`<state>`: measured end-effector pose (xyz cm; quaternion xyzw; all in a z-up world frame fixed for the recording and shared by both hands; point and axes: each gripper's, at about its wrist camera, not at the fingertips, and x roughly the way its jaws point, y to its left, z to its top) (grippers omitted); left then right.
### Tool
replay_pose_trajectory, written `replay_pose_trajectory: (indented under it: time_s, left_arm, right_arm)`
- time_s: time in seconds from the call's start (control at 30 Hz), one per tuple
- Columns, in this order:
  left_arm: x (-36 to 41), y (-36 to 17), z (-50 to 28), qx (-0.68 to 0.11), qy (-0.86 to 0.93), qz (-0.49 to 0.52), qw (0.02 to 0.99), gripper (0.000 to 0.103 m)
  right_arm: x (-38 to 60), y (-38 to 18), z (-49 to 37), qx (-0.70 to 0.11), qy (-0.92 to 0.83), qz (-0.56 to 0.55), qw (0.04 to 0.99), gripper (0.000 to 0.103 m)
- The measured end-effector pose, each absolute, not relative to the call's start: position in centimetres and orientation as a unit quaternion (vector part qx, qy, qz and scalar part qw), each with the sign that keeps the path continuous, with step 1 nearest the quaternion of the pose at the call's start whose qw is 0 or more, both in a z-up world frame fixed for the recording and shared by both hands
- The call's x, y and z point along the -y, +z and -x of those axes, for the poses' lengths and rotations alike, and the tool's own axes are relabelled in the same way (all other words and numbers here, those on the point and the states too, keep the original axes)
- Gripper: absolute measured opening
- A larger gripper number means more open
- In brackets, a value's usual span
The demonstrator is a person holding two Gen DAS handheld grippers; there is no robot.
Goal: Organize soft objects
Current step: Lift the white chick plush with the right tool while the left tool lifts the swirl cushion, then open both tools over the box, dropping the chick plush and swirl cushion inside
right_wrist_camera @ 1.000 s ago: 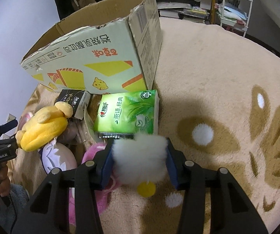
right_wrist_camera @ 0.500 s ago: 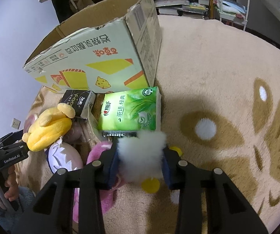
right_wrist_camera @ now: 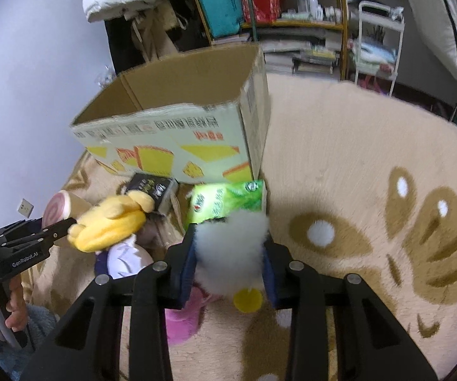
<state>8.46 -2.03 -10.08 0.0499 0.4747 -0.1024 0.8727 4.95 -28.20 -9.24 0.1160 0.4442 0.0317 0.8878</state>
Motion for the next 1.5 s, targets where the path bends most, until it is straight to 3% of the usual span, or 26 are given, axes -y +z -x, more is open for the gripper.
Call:
replay_pose_trajectory:
  time_s: [0.4, 0.87, 1.5]
  left_arm:
    - [1.1, -4.8, -6.2, -0.352, -0.072, -0.04, 0.932, 0.042]
    - [3.2, -0.5, -5.9, -0.261, -0.063, -0.059, 0.961, 0.042]
    - [7.2, 1.9, -14.1, -0.237, -0.088, -0.082, 0.964, 0.043]
  right_arm:
    - [25.7, -5.0, -3.1, -0.351, 0.042, -0.067, 0.933, 0.037]
    - [25.9, -0.6, -5.9, -0.273, 0.041, -0.064, 0.959, 0.037]
    - [26.8, 1.6, -11.9, -0.238, 0.031, -0.055, 0.969, 0.038]
